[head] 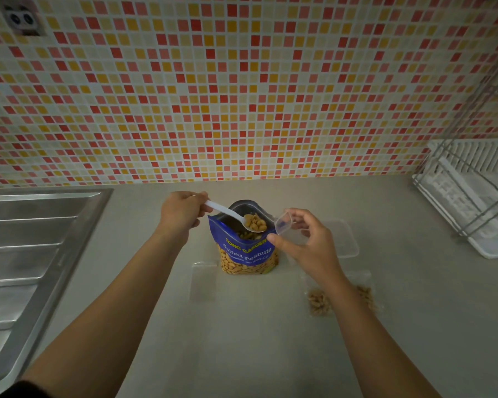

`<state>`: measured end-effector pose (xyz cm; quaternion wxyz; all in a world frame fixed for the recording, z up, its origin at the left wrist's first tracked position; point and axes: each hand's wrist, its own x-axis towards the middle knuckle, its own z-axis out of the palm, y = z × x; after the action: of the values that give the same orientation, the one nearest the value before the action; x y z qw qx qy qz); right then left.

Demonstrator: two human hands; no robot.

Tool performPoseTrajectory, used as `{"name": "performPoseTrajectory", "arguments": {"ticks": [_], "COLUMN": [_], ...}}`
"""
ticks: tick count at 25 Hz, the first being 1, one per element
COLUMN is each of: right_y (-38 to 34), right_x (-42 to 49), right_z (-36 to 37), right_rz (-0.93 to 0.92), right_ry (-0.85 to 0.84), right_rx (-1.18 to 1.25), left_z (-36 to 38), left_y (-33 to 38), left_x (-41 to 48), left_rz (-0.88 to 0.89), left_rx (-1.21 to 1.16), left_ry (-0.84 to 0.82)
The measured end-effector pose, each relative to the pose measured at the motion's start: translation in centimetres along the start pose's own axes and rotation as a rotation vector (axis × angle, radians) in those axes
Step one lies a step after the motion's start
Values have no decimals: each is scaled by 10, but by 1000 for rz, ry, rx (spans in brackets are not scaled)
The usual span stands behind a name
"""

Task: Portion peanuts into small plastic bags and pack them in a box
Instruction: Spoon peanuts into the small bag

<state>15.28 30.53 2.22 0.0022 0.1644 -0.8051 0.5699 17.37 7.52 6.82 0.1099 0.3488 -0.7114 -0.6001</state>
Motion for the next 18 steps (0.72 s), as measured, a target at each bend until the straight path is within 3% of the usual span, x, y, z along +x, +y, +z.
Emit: {"name": "performPoseTrajectory", "arguments": {"ticks": [18], "right_y": [-15], "right_x": [9], "right_z": [6], "right_rz": [-50], "right_ry": [2], "right_rx": [-250], "left_z": [-17], "left_y": [-9], "left_x": [11], "left_rz": [-73], "left_rx": [-66], "left_ry": [36]}}
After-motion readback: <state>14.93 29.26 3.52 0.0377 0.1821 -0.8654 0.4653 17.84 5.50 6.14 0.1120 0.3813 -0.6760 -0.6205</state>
